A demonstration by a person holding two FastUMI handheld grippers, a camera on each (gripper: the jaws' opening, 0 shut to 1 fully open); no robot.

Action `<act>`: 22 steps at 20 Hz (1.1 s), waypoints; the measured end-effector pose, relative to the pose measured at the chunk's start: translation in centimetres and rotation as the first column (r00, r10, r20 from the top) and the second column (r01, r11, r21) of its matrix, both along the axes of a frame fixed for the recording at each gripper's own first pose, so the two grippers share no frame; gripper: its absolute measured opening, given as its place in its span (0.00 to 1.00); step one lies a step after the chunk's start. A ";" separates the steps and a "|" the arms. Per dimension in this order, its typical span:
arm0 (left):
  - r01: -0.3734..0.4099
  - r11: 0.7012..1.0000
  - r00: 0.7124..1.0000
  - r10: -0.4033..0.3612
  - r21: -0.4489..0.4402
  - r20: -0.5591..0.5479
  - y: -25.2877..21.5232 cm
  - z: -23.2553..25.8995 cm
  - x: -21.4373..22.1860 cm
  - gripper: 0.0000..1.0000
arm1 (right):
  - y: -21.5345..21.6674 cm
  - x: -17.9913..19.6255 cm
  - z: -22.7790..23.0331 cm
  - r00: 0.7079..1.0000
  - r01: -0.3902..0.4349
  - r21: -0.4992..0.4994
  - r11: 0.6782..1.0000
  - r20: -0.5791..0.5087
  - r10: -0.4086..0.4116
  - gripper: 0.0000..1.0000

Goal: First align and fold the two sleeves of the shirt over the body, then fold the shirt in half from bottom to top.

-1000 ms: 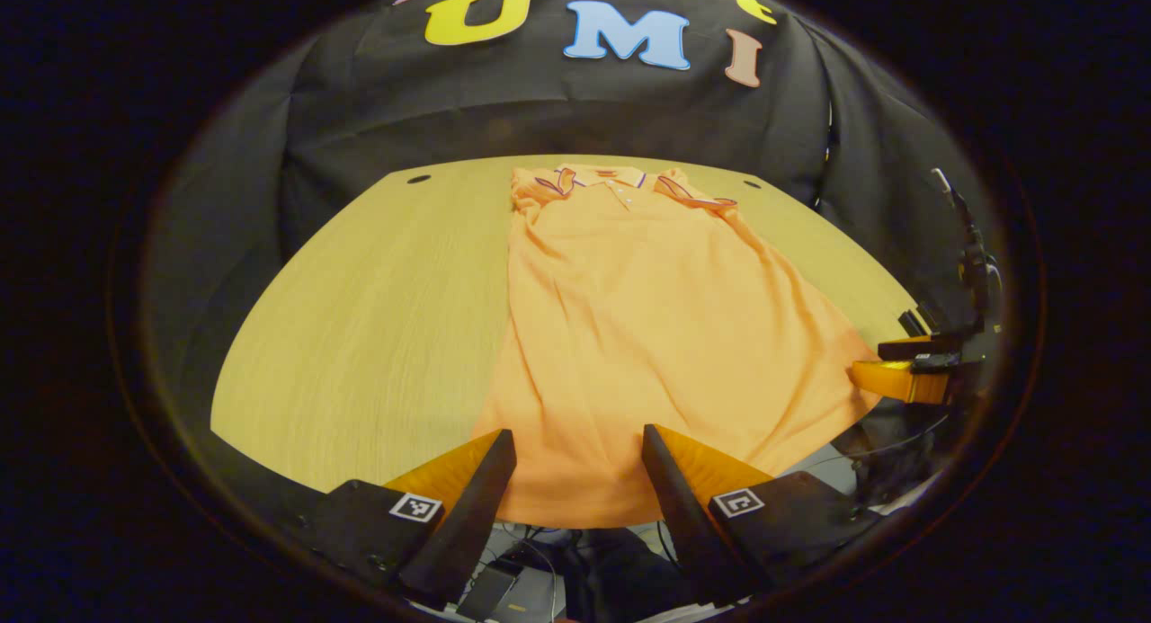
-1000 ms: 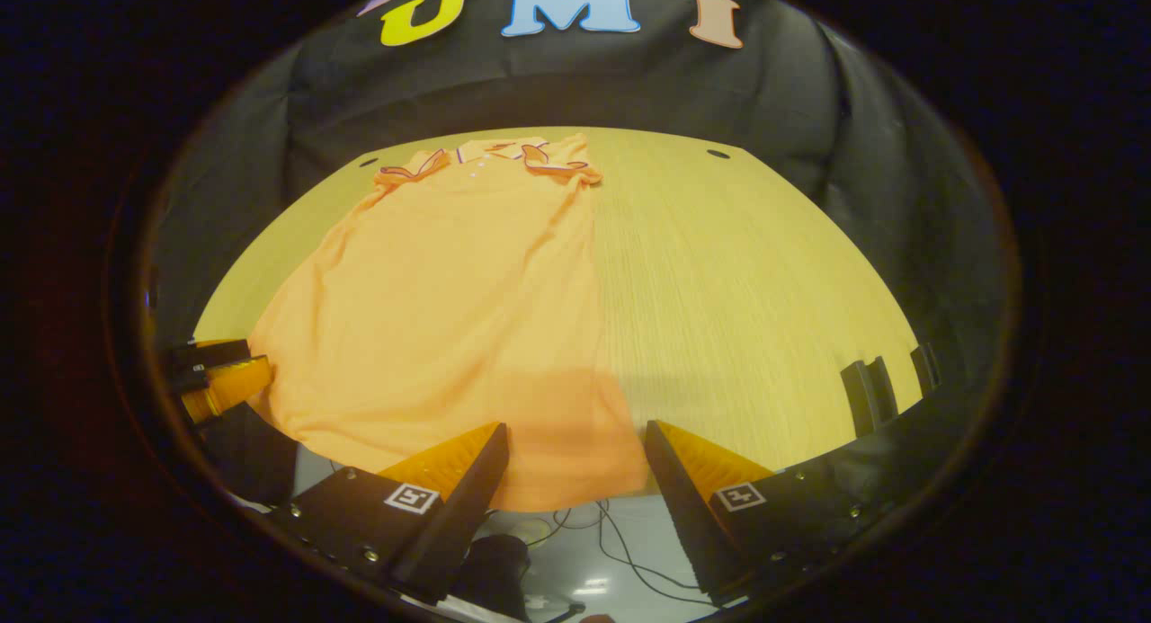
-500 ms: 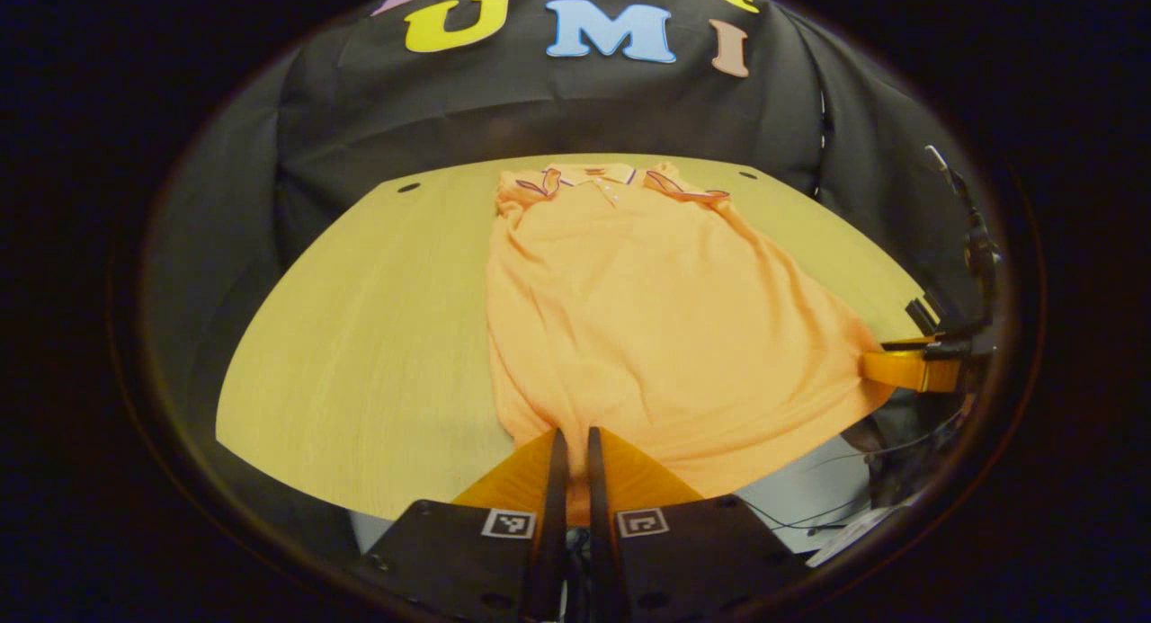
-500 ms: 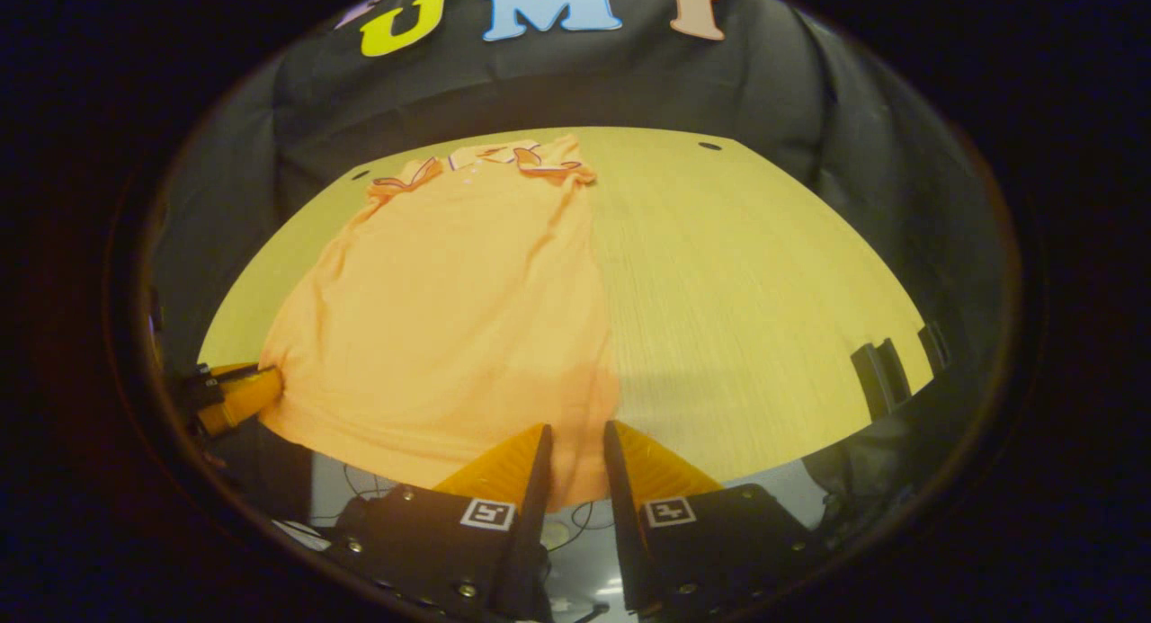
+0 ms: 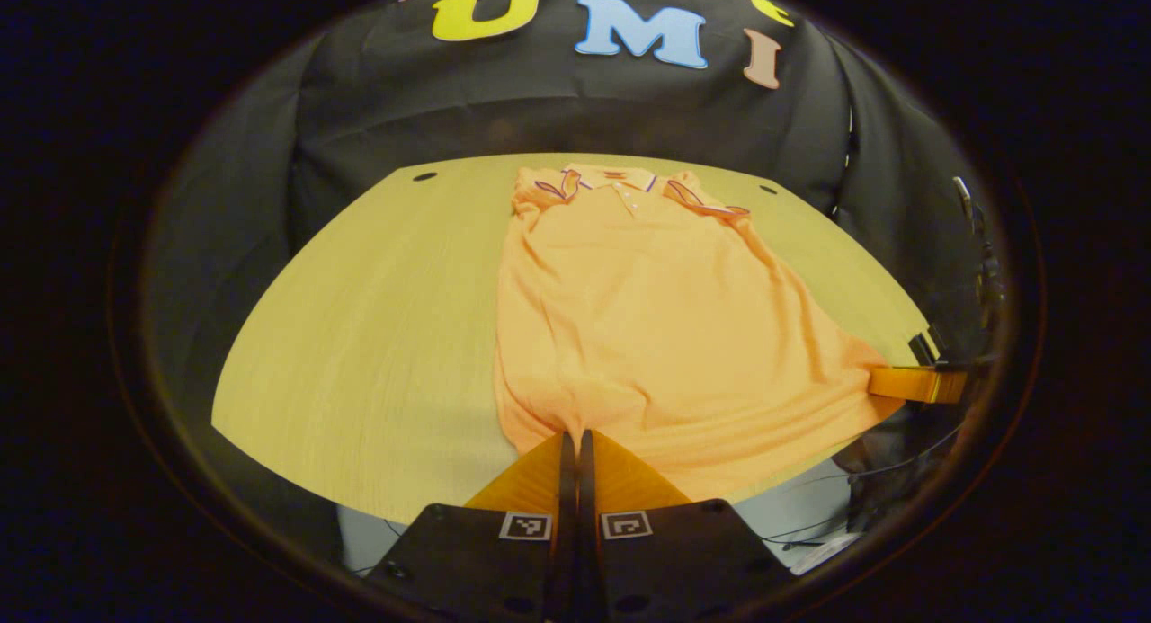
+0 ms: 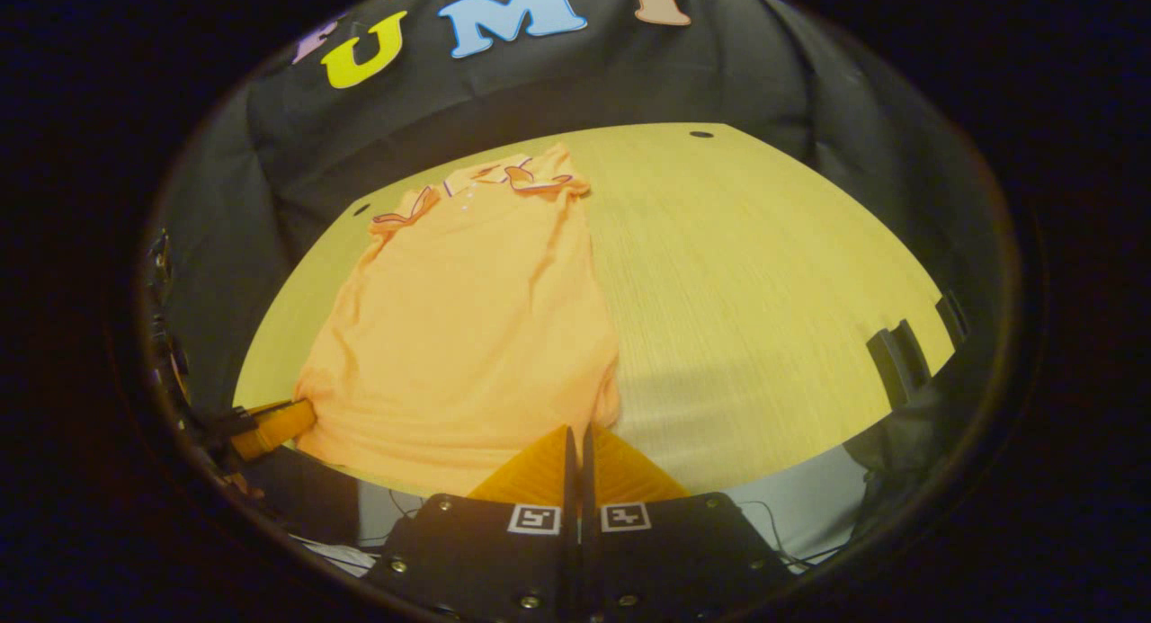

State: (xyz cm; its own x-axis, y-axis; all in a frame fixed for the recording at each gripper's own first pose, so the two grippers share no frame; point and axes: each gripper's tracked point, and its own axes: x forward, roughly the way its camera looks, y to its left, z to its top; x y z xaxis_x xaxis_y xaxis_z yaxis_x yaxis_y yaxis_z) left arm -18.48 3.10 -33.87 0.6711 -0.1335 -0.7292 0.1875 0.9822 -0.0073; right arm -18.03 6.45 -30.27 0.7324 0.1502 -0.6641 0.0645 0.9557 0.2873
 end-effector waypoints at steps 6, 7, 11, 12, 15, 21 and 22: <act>-0.010 1.000 0.993 0.013 -0.025 0.118 -0.4 5.9 4.3 0.06 | -0.2 4.7 7.2 0.989 -0.027 -0.055 0.998 0.145 0.034 0.02; -0.013 0.999 0.991 0.017 -0.030 0.134 -0.5 6.7 5.2 0.06 | -0.2 5.7 8.3 0.985 -0.030 -0.067 0.997 0.165 0.041 0.02; -0.017 0.998 0.984 0.027 -0.060 0.175 -0.8 9.3 9.4 0.06 | -0.5 10.2 12.0 0.972 -0.028 -0.106 0.994 0.228 0.052 0.02; -0.017 0.998 0.982 0.029 -0.065 0.184 -0.8 9.8 10.6 0.07 | -0.6 11.4 12.7 0.970 -0.027 -0.116 0.993 0.238 0.054 0.02; -0.013 0.997 0.978 0.029 -0.080 0.205 -1.0 10.8 14.5 0.06 | -0.8 14.7 14.1 0.966 -0.024 -0.137 0.990 0.252 0.058 0.02; 0.025 0.995 0.977 -0.005 -0.092 0.212 -1.9 11.6 22.1 0.06 | -1.2 21.3 15.9 0.963 0.017 -0.171 0.985 0.267 0.030 0.02; 0.034 0.995 0.976 -0.012 -0.097 0.218 -2.2 11.7 23.5 0.07 | -1.3 22.3 16.2 0.964 0.024 -0.171 0.985 0.266 0.022 0.02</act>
State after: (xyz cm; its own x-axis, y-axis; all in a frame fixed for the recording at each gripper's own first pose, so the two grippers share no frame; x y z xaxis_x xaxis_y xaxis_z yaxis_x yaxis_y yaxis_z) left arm 4.97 0.91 -22.18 0.8076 -0.2153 -0.5490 0.2177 0.9741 -0.0619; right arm 4.29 5.17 -14.03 0.8860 0.0506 -0.4609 0.0091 0.9919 0.1264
